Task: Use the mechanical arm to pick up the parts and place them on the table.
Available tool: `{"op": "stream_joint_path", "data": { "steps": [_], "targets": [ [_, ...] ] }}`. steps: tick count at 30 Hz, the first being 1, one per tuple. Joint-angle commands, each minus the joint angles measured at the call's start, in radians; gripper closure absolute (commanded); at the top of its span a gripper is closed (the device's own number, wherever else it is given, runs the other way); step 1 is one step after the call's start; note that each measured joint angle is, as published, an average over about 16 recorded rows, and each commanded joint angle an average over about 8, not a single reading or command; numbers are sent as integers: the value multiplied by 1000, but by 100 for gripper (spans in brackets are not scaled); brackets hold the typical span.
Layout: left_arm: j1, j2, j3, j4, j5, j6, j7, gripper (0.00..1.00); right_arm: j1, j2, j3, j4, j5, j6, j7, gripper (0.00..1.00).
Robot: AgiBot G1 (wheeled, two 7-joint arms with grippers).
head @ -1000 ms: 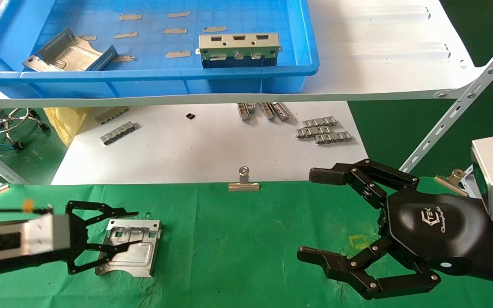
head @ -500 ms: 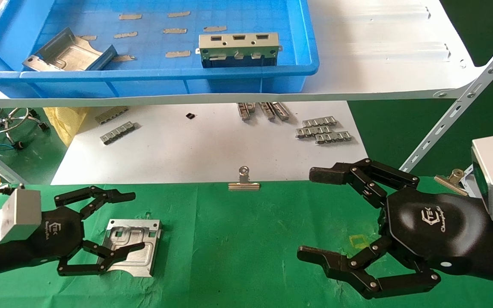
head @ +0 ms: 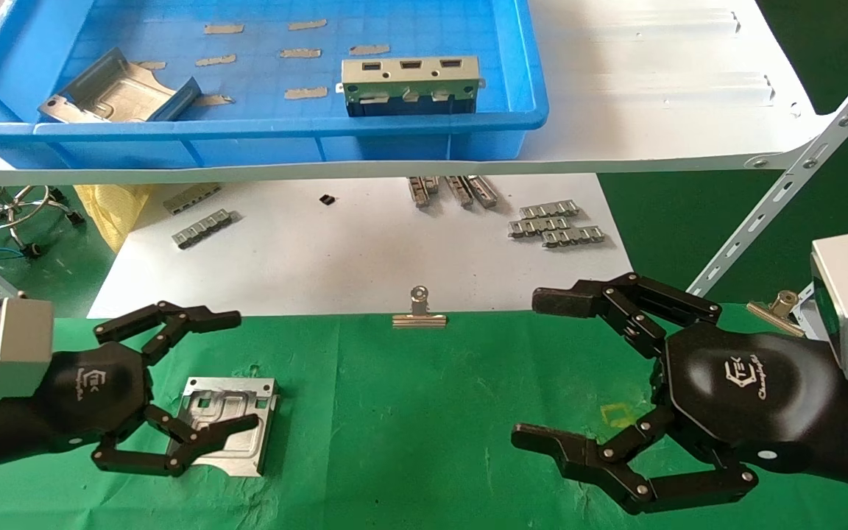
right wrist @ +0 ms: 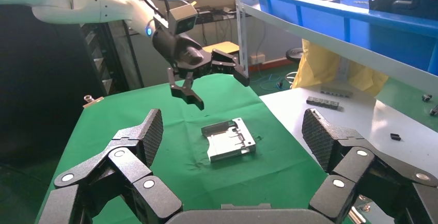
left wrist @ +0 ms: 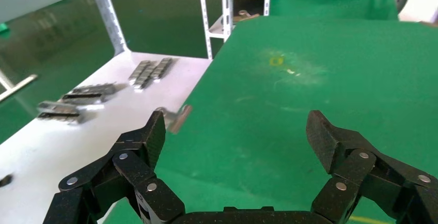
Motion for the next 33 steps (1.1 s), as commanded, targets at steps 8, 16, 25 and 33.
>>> {"op": "stream_joint_path", "data": {
  "steps": [8,16,25,33],
  "targets": [
    [36,7,-97,-83,26,14,-102,0,0,0,0,0,0,0,0,0],
    [67,13,-183,-157,49,26,-192,0,0,0,0,0,0,0,0,0],
    [103,20,-280,-240,74,40,-293,0,0,0,0,0,0,0,0,0],
    [134,26,-366,-314,97,53,-383,0,0,0,0,0,0,0,0,0]
  ]
}}
